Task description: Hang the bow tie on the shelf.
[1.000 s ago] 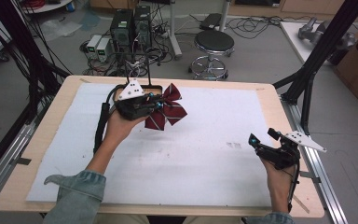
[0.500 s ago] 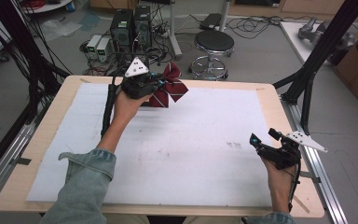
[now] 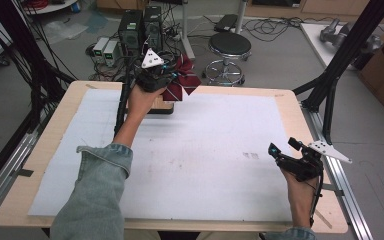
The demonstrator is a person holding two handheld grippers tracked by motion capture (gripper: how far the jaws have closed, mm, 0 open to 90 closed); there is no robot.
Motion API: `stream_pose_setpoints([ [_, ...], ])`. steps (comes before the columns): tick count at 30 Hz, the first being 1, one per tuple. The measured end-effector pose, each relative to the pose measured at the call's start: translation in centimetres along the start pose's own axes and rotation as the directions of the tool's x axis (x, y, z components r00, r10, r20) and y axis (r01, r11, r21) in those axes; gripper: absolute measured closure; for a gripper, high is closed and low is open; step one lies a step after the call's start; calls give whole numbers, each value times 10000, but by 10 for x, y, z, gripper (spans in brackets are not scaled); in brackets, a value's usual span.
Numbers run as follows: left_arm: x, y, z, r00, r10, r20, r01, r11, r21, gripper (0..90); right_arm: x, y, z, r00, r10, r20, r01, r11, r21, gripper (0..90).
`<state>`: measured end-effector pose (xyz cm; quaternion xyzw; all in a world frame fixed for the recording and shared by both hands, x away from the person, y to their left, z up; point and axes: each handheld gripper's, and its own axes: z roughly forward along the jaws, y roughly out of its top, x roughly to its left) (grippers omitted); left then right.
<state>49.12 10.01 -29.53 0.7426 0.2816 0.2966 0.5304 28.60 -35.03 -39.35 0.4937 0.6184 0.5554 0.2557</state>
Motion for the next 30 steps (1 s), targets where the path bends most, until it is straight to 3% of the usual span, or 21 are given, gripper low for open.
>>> stream_pose_setpoints([
  [8, 16, -4, 8, 9978, -265, -600, 273, 9995, 128, 753, 0, 0, 0, 10000, 25, -1, -25, 10000, 48, 110],
  [20, 20, -3, 15, 9911, -291, -1298, 322, 9992, 222, 753, 0, 0, 1, 10000, 13, -27, -13, 9999, 100, 110],
  [21, 21, -5, 16, 9878, -313, -1525, 383, 9983, 435, 753, 0, 0, 1, 10000, -15, -22, 15, 10000, 84, 110],
  [30, 18, -10, 17, 9803, -367, -1942, 518, 9960, 733, 753, 0, 0, 1, 10000, 12, -34, -12, 10000, 90, 110],
])
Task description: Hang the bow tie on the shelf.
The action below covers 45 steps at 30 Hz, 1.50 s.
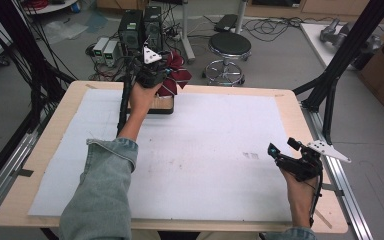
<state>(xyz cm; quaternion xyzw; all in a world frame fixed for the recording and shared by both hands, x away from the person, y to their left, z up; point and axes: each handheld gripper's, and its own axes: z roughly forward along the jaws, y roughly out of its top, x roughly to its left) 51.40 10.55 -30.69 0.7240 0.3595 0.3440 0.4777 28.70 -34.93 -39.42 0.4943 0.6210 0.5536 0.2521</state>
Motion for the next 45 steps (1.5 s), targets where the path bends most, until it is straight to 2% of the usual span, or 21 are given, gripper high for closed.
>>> stream_pose_setpoints([
  [10, -1, -12, -1, 9994, -106, -322, 115, 9996, 275, 753, 1, 0, 0, 10000, -4, -6, 4, 10000, 3, 110],
  [23, -2, -31, 9, 9987, -150, -478, 181, 9977, 649, 752, 1, 0, 1, 10000, -39, -17, 39, 10000, 29, 110],
  [30, -4, -33, 13, 9990, 99, -439, -75, 9984, 555, 750, 0, 0, 0, 10000, -42, -26, 42, 10000, -1, 110],
  [38, -3, -37, 16, 9987, 60, -497, -31, 9984, 568, 738, 0, 0, 0, 10000, 14, -16, -14, 10000, 2, 110],
  [45, -3, -37, 16, 9984, 222, -518, -191, 9980, 607, 693, -1, 0, -1, 10000, -19, 9, 19, 10000, -15, 110],
])
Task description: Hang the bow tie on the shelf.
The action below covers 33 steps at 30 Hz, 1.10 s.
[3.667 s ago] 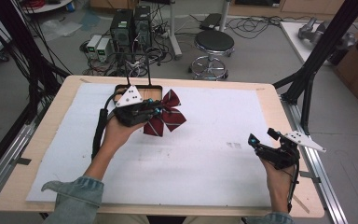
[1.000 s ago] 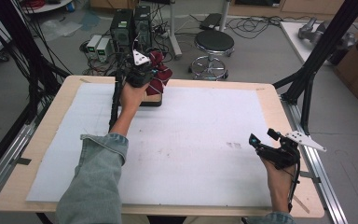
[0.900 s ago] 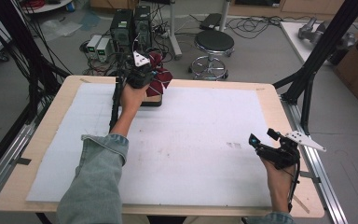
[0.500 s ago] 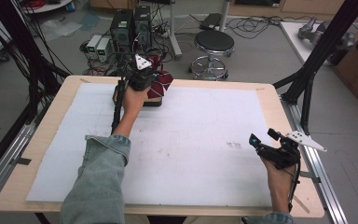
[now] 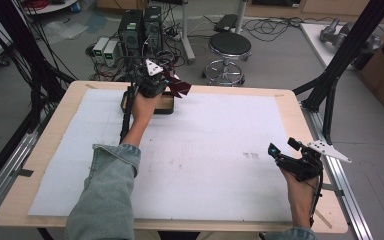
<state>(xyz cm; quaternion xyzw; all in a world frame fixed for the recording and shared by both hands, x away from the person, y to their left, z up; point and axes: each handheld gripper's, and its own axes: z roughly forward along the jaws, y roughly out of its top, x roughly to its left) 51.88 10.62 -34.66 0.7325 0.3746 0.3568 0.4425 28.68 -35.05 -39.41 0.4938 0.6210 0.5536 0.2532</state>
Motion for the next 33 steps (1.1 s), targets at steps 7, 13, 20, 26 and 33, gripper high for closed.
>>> stream_pose_setpoints([
  [7, 1, 3, -8, 9999, -70, 116, 72, 9999, -153, 639, 0, 0, 0, 10000, 29, -7, -29, 10000, -24, 110],
  [13, 4, 2, -21, 9999, -36, 169, 44, 9990, -440, 623, 0, 0, 0, 10000, 15, -3, -15, 10000, -35, 110],
  [20, 8, 0, -39, 9976, -445, 526, 486, 9956, -803, 611, 1, 0, 0, 10000, -10, -7, 10, 10000, -29, 110],
  [26, 9, 0, -58, 9960, -538, 718, 608, 9931, -1000, 578, 2, 0, 2, 10000, -70, -9, 70, 10000, -21, 110],
  [33, 10, -5, -78, 9941, -690, 835, 793, 9887, -1275, 515, 1, 0, 2, 10000, -93, 17, 94, 9999, -44, 110],
])
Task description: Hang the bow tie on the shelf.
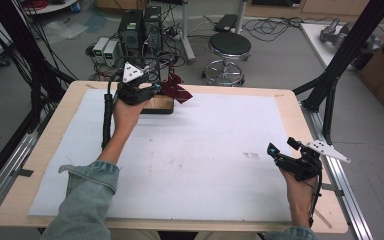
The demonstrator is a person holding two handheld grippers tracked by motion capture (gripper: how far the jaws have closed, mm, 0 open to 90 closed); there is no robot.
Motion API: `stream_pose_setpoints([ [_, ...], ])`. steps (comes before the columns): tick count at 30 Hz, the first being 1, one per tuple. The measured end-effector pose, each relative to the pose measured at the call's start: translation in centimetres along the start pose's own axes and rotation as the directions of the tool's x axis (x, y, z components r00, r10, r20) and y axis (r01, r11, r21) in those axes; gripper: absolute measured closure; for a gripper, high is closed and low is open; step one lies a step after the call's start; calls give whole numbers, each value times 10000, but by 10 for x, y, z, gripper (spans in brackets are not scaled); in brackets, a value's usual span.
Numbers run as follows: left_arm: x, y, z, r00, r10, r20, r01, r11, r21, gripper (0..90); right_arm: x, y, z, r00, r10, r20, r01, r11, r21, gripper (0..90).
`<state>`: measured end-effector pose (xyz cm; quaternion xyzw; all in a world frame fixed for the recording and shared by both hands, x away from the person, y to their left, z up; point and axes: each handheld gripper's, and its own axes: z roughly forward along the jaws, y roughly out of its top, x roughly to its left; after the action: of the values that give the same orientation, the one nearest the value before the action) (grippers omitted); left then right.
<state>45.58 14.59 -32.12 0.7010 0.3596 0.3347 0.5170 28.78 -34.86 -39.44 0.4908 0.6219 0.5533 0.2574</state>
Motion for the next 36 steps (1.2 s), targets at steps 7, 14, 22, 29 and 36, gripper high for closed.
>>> stream_pose_setpoints([
  [7, -2, -3, -18, 9998, 107, 143, -104, 9997, -231, 455, 1, 0, 1, 10000, -8, 3, 8, 10000, 56, 110],
  [14, -1, -8, -36, 9998, -47, 199, 55, 9990, -437, 397, 0, 0, 3, 10000, 52, 9, -52, 10000, 0, 110],
  [22, 4, -22, -66, 9999, -115, 86, 119, 9986, -517, 324, -1, 2, 5, 9999, 143, -16, -144, 9998, -131, 110],
  [29, 7, -46, -96, 9993, -369, -68, 364, 9976, -594, 283, 0, 2, 7, 10000, 70, -4, -70, 10000, -44, 110],
  [36, 5, -62, -125, 9990, -320, -300, 299, 9974, -660, 251, 2, 2, 8, 10000, 38, -58, -38, 10000, -27, 110],
])
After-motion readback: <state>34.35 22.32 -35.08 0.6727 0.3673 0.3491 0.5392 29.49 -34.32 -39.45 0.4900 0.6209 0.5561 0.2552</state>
